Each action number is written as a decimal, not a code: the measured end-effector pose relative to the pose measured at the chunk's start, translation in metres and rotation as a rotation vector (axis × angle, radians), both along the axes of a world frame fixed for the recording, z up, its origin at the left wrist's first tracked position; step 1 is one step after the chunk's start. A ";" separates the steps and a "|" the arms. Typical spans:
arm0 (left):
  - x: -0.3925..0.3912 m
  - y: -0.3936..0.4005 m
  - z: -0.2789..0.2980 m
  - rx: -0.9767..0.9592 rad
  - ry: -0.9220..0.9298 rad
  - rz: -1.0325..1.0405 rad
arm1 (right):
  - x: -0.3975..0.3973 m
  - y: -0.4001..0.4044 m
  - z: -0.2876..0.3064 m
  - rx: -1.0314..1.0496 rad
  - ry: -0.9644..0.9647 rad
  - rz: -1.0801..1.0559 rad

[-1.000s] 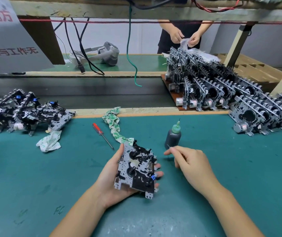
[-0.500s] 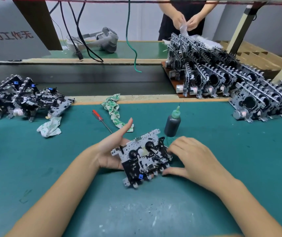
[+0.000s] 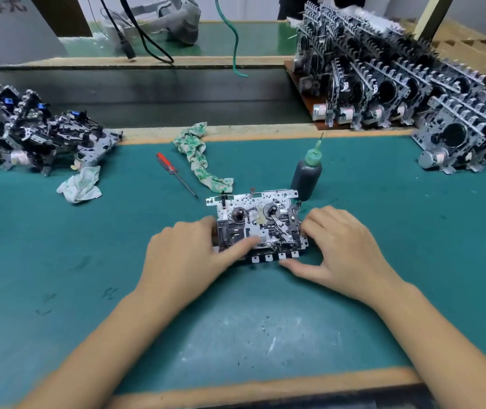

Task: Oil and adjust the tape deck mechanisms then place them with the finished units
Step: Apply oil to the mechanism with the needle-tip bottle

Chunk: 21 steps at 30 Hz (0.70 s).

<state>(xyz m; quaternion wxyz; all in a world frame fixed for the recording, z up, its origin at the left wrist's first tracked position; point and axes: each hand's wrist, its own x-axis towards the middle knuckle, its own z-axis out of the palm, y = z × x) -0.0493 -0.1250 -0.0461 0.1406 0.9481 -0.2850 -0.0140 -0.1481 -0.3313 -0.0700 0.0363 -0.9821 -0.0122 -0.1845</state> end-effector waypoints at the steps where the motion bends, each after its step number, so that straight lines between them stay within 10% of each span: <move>1: -0.003 -0.002 0.000 0.042 -0.036 0.002 | 0.000 0.000 -0.001 0.001 -0.003 0.003; 21: -0.003 0.000 -0.026 -0.196 -0.320 -0.092 | 0.006 -0.004 -0.015 0.054 -0.157 0.059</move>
